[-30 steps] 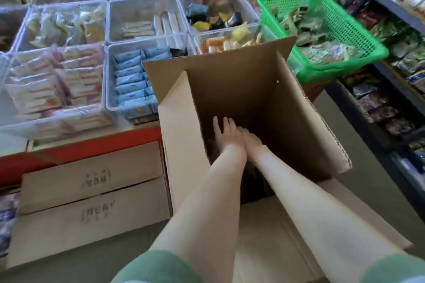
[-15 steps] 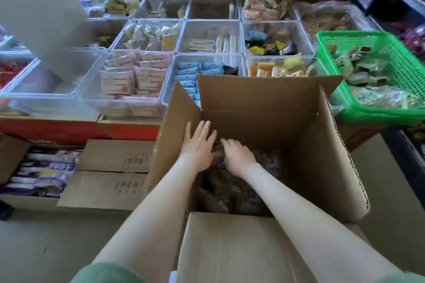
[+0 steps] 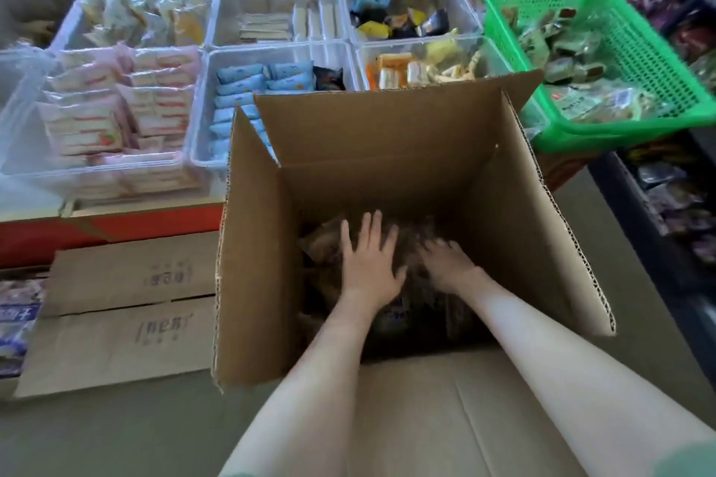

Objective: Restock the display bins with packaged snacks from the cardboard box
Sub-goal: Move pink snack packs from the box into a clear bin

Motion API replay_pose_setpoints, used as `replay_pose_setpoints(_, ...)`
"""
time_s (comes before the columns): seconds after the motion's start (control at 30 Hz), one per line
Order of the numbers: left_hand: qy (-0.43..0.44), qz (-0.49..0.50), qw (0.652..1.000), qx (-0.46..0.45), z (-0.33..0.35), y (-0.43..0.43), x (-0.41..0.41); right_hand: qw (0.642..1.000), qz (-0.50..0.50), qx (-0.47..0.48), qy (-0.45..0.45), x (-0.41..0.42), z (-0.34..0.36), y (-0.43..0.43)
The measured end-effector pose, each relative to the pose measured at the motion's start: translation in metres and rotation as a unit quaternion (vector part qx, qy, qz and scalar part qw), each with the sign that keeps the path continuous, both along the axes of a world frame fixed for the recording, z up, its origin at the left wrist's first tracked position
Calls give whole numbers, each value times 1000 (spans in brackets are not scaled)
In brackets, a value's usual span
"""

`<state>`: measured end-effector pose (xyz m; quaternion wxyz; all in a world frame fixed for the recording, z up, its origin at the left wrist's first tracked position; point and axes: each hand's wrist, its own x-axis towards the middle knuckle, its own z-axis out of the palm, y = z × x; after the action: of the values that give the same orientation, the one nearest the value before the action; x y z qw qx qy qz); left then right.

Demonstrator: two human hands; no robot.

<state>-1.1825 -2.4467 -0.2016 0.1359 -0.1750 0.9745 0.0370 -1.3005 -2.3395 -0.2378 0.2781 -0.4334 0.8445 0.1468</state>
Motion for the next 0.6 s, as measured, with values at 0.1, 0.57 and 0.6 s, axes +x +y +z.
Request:
replay_pose_setpoints(0.1, -60, -18, 997, 48, -38, 11, -17, 996, 18, 89, -3, -15, -26, 10)
replay_pose_setpoints(0.57, -137, -60, 984, 99, -114, -13, -30, 980, -52, 182, -66, -39, -109, 13)
replay_pose_setpoints(0.6, -136, -59, 984, 101, -117, -15, -30, 979, -60, 182, -68, -39, -110, 12)
